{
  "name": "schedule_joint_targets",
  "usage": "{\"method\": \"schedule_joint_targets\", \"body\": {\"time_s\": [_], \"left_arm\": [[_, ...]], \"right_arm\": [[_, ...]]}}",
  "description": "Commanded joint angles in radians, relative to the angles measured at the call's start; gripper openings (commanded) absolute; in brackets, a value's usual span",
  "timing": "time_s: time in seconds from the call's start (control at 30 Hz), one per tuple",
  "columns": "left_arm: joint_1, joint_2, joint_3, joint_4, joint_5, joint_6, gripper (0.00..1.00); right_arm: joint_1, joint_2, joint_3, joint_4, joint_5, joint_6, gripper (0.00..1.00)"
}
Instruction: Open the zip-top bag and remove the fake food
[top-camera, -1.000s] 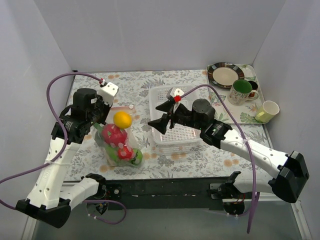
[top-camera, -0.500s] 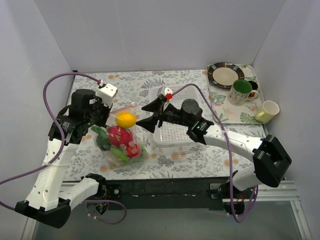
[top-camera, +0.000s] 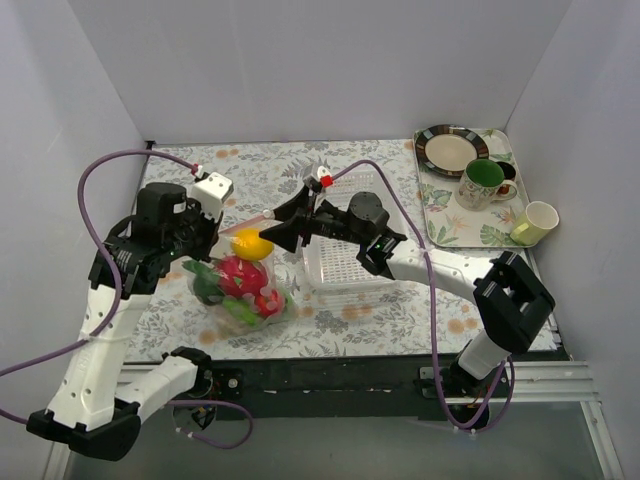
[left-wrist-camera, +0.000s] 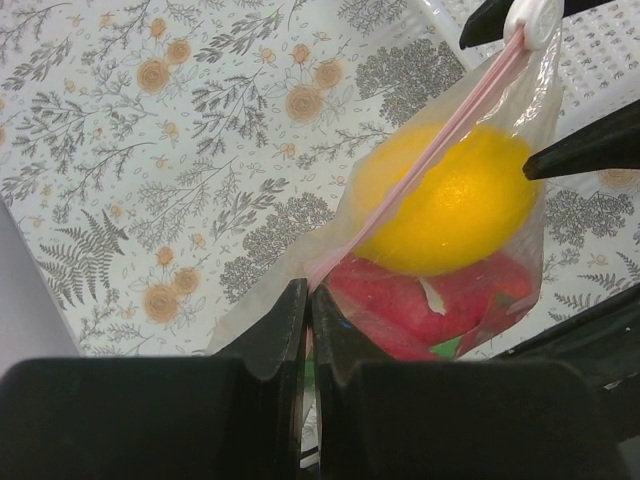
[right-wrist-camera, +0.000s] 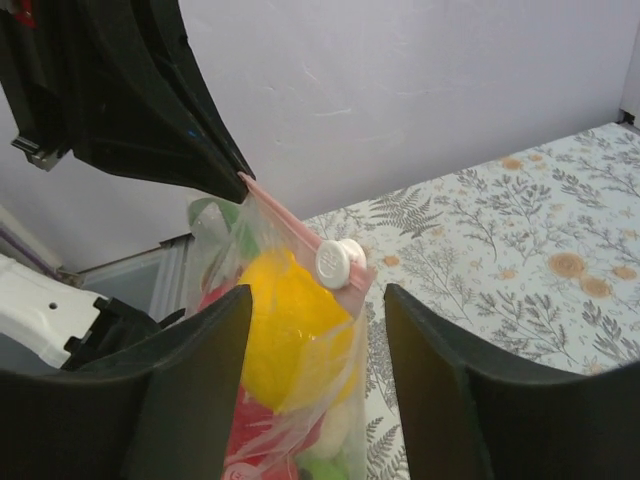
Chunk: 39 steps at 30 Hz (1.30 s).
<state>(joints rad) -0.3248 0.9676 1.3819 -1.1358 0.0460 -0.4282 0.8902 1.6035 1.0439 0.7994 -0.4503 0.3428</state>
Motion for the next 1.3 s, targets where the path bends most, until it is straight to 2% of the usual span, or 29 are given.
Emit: {"method": "schedule_joint_targets", "body": {"time_s": [0.0, 0.03, 0.1, 0.13, 0.2, 0.3, 0.33, 0.37, 0.4, 0.43, 0.5, 0.53, 0.63, 0.67, 0.77, 0.83, 0.9, 0.97, 1.07, 1.1, 1.17, 1.2, 1.27], "left_arm": [[0.0, -0.041, 0.006, 0.002, 0.014, -0.012, 0.0], [0.0, -0.043, 0.005, 0.007, 0.012, -0.017, 0.0], [0.0, -0.044, 0.005, 0.011, 0.011, -0.018, 0.0], [0.0, -0.043, 0.003, 0.016, 0.012, -0.024, 0.0], [-0.002, -0.041, 0.005, 0.019, 0.014, -0.029, 0.0], [0.0, -0.032, 0.011, 0.034, 0.02, -0.035, 0.01], [0.0, -0.024, 0.019, 0.041, 0.026, -0.041, 0.09], [0.0, -0.008, 0.026, 0.044, 0.043, -0.055, 0.23], [0.0, 0.006, 0.038, 0.045, 0.066, -0.061, 0.64], [-0.002, 0.02, 0.067, 0.053, 0.124, -0.072, 0.78], [-0.002, 0.078, 0.112, 0.057, 0.198, -0.093, 0.95], [0.0, 0.101, 0.165, 0.051, 0.3, -0.099, 0.98], [0.0, 0.187, 0.23, 0.057, 0.47, -0.116, 0.98], [0.0, 0.195, 0.241, 0.065, 0.585, -0.115, 0.98], [0.0, 0.192, 0.204, 0.131, 0.749, -0.113, 0.98], [0.001, 0.183, 0.19, 0.14, 0.819, -0.084, 0.98], [0.001, 0.184, 0.186, 0.117, 0.886, -0.061, 0.94], [0.001, 0.169, 0.18, 0.084, 0.904, -0.032, 0.89], [0.001, 0.139, 0.161, 0.058, 0.894, -0.001, 0.71], [0.001, 0.134, 0.16, 0.05, 0.89, 0.006, 0.59], [0.003, 0.119, 0.149, 0.034, 0.879, 0.019, 0.5], [0.003, 0.112, 0.143, 0.031, 0.874, 0.017, 0.47], [0.001, 0.102, 0.112, 0.044, 0.845, 0.011, 0.47]], "right_arm": [[-0.002, -0.005, 0.042, 0.103, -0.07, 0.048, 0.58], [-0.002, -0.004, 0.044, 0.097, -0.076, 0.048, 0.46], [-0.002, -0.002, 0.044, 0.086, -0.093, 0.055, 0.33], [-0.002, -0.001, 0.045, 0.08, -0.097, 0.056, 0.18], [-0.004, -0.002, 0.048, 0.052, -0.102, 0.064, 0.02], [-0.002, -0.014, 0.039, 0.04, -0.114, 0.064, 0.01], [-0.002, -0.023, 0.035, 0.035, -0.113, 0.062, 0.01], [-0.002, -0.028, 0.034, 0.031, -0.114, 0.059, 0.01], [-0.002, -0.031, 0.038, 0.018, -0.123, 0.058, 0.01], [-0.002, -0.039, 0.051, 0.008, -0.128, 0.055, 0.01], [0.001, -0.043, 0.073, -0.022, -0.143, 0.047, 0.01], [0.003, -0.048, 0.085, -0.046, -0.148, 0.041, 0.01], [0.009, -0.06, 0.119, -0.087, -0.166, 0.024, 0.01], [0.01, -0.065, 0.123, -0.091, -0.166, 0.024, 0.01], [0.012, -0.086, 0.123, -0.109, -0.168, 0.015, 0.01], [0.013, -0.103, 0.12, -0.124, -0.168, 0.005, 0.01], [0.012, -0.114, 0.116, -0.149, -0.16, -0.017, 0.01], [0.012, -0.126, 0.114, -0.167, -0.156, -0.033, 0.01], [0.01, -0.139, 0.123, -0.204, -0.149, -0.06, 0.01], [0.01, -0.14, 0.126, -0.219, -0.149, -0.067, 0.01], [0.01, -0.145, 0.13, -0.229, -0.151, -0.071, 0.01], [0.01, -0.148, 0.13, -0.232, -0.151, -0.073, 0.01], [0.01, -0.152, 0.13, -0.238, -0.154, -0.071, 0.01]]}}
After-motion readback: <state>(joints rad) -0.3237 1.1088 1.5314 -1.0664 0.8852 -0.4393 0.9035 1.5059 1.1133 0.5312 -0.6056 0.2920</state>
